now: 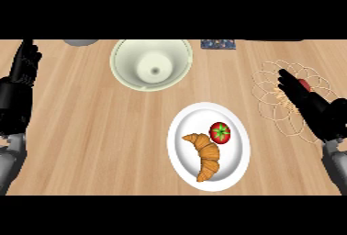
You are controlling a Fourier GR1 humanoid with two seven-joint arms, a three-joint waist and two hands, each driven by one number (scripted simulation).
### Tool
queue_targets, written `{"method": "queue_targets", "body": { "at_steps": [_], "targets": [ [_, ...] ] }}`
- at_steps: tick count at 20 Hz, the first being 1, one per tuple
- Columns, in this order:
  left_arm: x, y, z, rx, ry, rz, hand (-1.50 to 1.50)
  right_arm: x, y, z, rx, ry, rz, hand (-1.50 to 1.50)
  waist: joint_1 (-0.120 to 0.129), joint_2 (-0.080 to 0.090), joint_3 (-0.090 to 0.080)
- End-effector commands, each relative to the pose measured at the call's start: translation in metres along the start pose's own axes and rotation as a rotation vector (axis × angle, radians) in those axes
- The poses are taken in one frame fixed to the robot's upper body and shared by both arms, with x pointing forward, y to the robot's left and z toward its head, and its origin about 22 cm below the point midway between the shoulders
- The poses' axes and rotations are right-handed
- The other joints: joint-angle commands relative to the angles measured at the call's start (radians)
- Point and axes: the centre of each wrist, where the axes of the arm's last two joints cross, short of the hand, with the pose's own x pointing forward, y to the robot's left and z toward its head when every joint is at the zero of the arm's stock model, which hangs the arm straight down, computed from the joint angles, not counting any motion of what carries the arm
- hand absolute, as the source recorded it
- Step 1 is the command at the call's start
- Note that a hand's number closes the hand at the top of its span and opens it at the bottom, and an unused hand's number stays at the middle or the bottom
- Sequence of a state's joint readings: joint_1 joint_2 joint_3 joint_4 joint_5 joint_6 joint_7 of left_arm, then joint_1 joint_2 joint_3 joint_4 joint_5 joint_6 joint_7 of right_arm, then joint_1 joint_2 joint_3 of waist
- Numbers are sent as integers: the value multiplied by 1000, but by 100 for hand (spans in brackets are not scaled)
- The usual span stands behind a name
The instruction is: Pick the croissant from the plate and place it in the bowl
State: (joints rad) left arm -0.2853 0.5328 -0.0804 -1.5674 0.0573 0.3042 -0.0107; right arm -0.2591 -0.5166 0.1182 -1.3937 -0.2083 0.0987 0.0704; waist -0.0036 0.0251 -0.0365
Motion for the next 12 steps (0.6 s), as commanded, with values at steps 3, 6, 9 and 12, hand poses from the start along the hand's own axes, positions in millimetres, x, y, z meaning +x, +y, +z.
{"method": "queue_targets", "body": {
  "at_steps": [3,6,9,12],
  "targets": [
    [-28,-56,37,-152,194,241,0,20,39,14,-41,-68,21,150,-32,-32,33],
    [-26,-98,62,-307,331,478,0,30,55,18,-116,-156,-8,150,-55,-37,31],
    [-33,-96,71,-302,375,518,0,-20,43,40,-493,101,9,-150,-93,-40,32],
    [-30,-111,84,-365,384,554,0,9,116,62,-371,-113,38,-150,-33,-37,34]
  ]
}}
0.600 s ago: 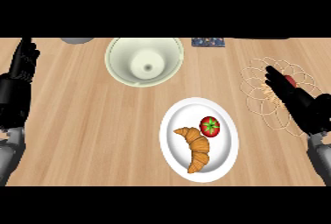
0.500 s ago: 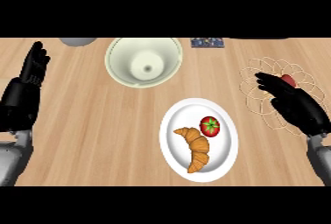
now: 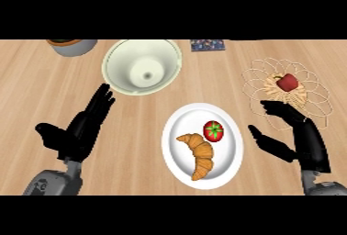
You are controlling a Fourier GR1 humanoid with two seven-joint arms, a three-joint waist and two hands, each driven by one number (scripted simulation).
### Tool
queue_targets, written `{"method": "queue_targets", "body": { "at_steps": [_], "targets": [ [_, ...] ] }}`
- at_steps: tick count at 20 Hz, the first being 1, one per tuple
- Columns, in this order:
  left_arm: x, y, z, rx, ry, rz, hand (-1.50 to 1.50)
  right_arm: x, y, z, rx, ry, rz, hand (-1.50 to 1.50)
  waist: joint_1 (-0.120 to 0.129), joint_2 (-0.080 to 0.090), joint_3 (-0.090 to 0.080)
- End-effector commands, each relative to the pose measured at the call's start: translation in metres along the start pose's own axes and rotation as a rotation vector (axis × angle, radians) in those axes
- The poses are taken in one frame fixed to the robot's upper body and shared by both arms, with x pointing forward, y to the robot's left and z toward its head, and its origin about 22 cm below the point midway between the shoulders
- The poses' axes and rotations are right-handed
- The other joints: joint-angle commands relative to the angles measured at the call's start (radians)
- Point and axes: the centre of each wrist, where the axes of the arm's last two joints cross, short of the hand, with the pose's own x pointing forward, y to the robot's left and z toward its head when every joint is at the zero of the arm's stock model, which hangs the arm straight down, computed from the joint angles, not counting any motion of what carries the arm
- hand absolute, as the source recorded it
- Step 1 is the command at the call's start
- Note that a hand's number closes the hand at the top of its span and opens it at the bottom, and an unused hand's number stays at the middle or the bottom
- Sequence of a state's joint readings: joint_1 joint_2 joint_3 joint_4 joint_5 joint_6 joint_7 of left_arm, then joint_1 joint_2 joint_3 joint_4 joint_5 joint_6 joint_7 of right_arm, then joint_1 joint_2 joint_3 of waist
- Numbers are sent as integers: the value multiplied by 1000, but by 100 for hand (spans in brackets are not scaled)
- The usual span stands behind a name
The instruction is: Pick the croissant from the plate and place it in the bowl
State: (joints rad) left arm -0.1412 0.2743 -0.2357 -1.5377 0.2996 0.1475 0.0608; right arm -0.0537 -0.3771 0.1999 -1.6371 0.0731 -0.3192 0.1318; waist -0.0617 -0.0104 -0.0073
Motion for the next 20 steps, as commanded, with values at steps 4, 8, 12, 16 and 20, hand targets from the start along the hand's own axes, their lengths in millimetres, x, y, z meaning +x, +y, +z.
{"method": "queue_targets", "body": {
  "at_steps": [4,8,12,16,20],
  "targets": [
    [4,-22,-3,-110,24,77,0,45,61,65,86,-188,148,-150,43,1,3],
    [-9,-12,-1,-81,46,79,0,42,38,66,106,-40,494,-150,33,1,-3],
    [8,-20,-5,-112,33,83,0,83,42,62,100,114,615,-150,54,1,-1],
    [-3,-31,-6,-138,48,84,0,118,69,51,186,256,680,-150,79,13,2],
    [-5,-33,-5,-148,51,71,0,147,96,53,285,372,682,-150,78,12,3]
  ]
}}
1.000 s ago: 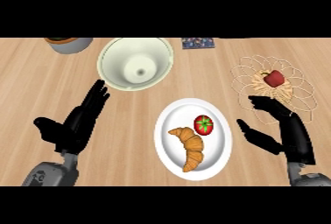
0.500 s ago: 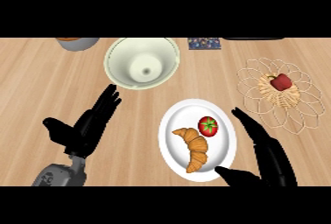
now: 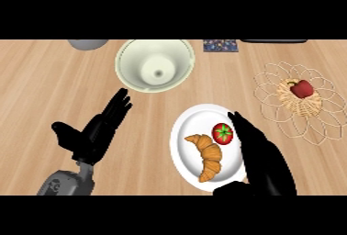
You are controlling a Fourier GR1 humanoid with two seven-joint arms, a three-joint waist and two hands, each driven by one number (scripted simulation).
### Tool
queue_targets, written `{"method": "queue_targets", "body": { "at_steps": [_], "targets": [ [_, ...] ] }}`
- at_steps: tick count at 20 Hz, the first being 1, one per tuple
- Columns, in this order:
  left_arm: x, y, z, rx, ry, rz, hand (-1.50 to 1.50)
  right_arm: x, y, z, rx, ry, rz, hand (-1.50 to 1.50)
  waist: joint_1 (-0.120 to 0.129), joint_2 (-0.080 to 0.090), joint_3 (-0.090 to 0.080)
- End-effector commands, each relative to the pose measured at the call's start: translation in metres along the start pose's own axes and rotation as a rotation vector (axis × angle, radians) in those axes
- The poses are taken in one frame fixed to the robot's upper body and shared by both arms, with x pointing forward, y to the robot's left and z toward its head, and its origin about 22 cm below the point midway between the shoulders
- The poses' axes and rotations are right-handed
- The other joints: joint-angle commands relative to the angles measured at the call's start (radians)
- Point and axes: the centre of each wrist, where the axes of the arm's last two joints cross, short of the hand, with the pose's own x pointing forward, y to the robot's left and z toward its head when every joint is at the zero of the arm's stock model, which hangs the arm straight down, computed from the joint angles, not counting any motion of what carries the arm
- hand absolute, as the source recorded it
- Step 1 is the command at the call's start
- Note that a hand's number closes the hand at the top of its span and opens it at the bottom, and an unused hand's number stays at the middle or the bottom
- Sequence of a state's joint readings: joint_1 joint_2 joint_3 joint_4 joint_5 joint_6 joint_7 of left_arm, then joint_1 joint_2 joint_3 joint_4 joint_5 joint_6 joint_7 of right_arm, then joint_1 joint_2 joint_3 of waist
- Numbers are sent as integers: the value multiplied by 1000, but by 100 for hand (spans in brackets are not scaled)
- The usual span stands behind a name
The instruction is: Pick the croissant from the plate and place it in the bowl
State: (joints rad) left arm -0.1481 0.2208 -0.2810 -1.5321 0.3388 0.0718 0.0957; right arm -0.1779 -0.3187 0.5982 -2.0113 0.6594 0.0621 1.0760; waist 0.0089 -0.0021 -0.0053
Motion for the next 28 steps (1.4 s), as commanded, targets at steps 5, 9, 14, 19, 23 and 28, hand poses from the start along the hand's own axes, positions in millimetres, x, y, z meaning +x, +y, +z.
{"method": "queue_targets", "body": {
  "at_steps": [5,9,14,19,23,28],
  "targets": [
    [0,-12,5,-18,9,11,0,41,4,-21,152,243,81,-150,6,1,3],
    [1,-4,-4,-12,-20,14,0,41,28,-37,188,317,92,-150,0,5,3],
    [1,-5,-6,7,-7,18,0,30,44,-42,256,370,154,-150,-9,4,4],
    [26,-2,-1,10,-15,12,0,40,38,-41,282,387,172,-150,-6,-4,5],
    [12,12,-2,-18,-8,18,0,36,44,-48,290,361,173,-150,-10,1,5],
    [-1,-11,-6,-2,-14,19,0,52,65,-54,283,369,185,-150,-6,2,5]
  ]
}}
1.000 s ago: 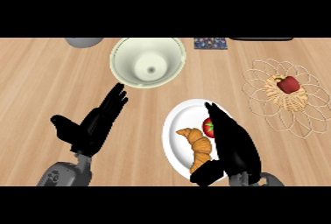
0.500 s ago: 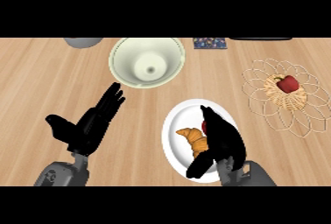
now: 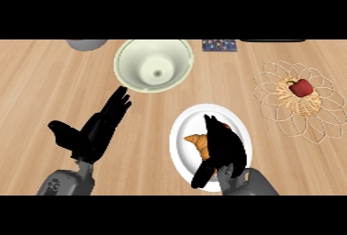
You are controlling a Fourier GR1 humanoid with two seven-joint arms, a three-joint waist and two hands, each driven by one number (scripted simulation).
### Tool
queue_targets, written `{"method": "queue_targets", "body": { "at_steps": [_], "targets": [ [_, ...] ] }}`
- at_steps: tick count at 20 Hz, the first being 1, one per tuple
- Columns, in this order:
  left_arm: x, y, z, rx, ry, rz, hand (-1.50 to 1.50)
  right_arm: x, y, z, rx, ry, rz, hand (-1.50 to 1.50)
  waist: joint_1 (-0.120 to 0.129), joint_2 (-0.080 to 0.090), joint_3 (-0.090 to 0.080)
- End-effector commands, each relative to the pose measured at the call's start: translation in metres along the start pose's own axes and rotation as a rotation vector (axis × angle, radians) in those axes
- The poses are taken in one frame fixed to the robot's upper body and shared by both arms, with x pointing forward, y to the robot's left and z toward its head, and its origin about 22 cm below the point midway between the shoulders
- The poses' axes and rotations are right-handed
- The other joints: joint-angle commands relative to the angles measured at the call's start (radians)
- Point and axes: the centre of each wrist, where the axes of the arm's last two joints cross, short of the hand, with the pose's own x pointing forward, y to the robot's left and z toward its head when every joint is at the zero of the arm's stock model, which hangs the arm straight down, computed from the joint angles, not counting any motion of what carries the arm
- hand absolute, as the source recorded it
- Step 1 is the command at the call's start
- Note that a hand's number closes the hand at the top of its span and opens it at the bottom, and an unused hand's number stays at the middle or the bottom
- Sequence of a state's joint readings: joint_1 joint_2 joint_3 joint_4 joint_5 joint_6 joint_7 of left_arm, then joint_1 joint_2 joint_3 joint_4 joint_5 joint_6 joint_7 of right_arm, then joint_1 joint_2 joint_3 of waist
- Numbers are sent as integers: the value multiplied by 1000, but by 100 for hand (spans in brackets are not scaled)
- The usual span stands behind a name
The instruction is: Pick the croissant from the plate and place it in the bowl
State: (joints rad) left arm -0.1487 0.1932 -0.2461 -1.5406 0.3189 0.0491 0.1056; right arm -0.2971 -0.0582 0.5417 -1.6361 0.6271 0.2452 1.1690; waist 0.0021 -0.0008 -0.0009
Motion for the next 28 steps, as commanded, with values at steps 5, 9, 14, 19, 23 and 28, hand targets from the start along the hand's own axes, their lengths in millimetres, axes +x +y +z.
{"method": "queue_targets", "body": {
  "at_steps": [5,9,14,19,23,28],
  "targets": [
    [-3,-4,3,1,10,1,0,6,16,-11,3,186,47,-150,-1,0,1],
    [-7,-7,-6,2,16,-22,0,7,24,-5,-2,183,60,-150,-5,0,0],
    [-1,-7,9,-9,22,4,0,-1,29,-24,-32,179,39,-150,4,0,1],
    [19,13,-5,3,9,-11,0,-10,35,-6,-18,200,41,-150,-4,-1,1],
    [1,-10,7,-12,10,-7,0,-13,26,-23,-19,195,28,-150,-1,0,1],
    [4,7,7,-10,11,6,0,-17,48,-34,-59,96,17,150,0,0,1]
  ]
}}
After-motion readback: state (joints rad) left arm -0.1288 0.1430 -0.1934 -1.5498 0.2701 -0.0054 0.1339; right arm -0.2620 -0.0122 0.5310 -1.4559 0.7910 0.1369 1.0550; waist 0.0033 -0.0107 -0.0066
